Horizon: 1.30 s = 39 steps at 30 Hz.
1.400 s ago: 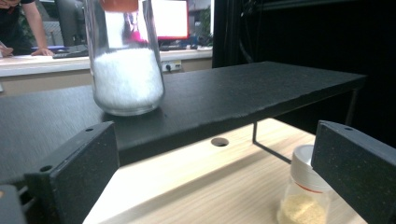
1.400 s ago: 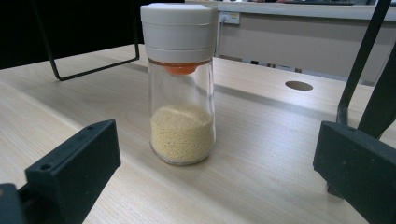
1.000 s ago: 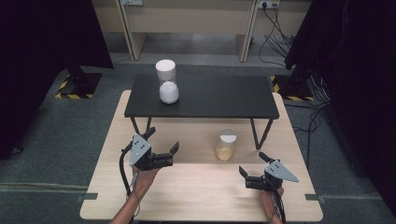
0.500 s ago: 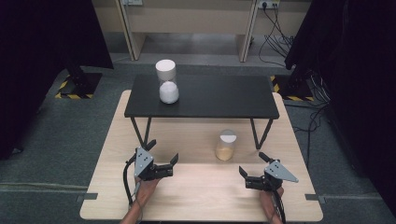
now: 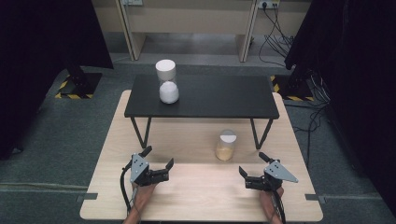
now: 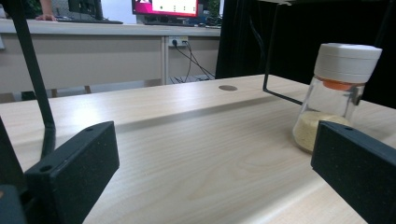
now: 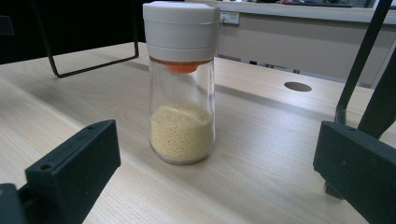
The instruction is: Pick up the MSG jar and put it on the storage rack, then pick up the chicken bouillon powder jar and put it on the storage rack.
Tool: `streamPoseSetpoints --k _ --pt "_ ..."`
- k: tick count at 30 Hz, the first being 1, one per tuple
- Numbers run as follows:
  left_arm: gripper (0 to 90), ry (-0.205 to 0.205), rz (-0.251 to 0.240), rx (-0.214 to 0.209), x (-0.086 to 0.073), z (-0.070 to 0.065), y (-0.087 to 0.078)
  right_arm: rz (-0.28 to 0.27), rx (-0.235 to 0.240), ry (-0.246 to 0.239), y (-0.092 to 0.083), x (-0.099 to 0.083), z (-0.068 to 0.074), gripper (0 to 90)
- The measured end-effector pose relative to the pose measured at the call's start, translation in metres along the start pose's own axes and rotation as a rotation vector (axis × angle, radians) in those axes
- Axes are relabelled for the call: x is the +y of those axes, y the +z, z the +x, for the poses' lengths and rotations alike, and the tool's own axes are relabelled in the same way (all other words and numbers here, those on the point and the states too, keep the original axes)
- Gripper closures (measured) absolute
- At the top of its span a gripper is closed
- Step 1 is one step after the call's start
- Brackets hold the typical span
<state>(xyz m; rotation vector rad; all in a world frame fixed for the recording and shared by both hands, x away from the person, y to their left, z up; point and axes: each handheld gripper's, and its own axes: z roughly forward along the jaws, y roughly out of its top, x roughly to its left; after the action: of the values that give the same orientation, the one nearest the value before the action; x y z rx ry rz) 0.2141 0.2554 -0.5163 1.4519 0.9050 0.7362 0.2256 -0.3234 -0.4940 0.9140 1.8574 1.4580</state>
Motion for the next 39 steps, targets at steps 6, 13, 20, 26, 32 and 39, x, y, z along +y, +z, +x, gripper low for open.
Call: streamPoseSetpoints --k 6,13,20,26,32,39 --pt "0.2 0.043 0.014 0.003 -0.002 -0.005 -0.002 0.0 0.002 -0.003 0.0 0.0 0.0 0.5" --pt "0.2 0.062 0.025 0.004 -0.004 -0.012 -0.003 0.002 0.002 -0.006 -0.001 0.0 0.001 0.5" --pt "0.2 0.065 0.029 0.011 -0.004 -0.014 -0.003 -0.001 0.003 -0.003 -0.001 0.0 0.0 0.5" --pt "0.2 0.068 0.022 0.006 -0.005 -0.014 -0.003 0.002 0.003 -0.006 -0.001 0.0 0.001 0.5" --pt "0.2 0.056 0.018 0.01 -0.005 -0.014 -0.003 0.004 0.002 -0.003 0.0 0.0 0.001 0.5" --pt "0.2 0.065 0.021 0.009 -0.005 -0.014 -0.002 0.004 0.003 -0.006 0.0 0.001 0.0 0.5"
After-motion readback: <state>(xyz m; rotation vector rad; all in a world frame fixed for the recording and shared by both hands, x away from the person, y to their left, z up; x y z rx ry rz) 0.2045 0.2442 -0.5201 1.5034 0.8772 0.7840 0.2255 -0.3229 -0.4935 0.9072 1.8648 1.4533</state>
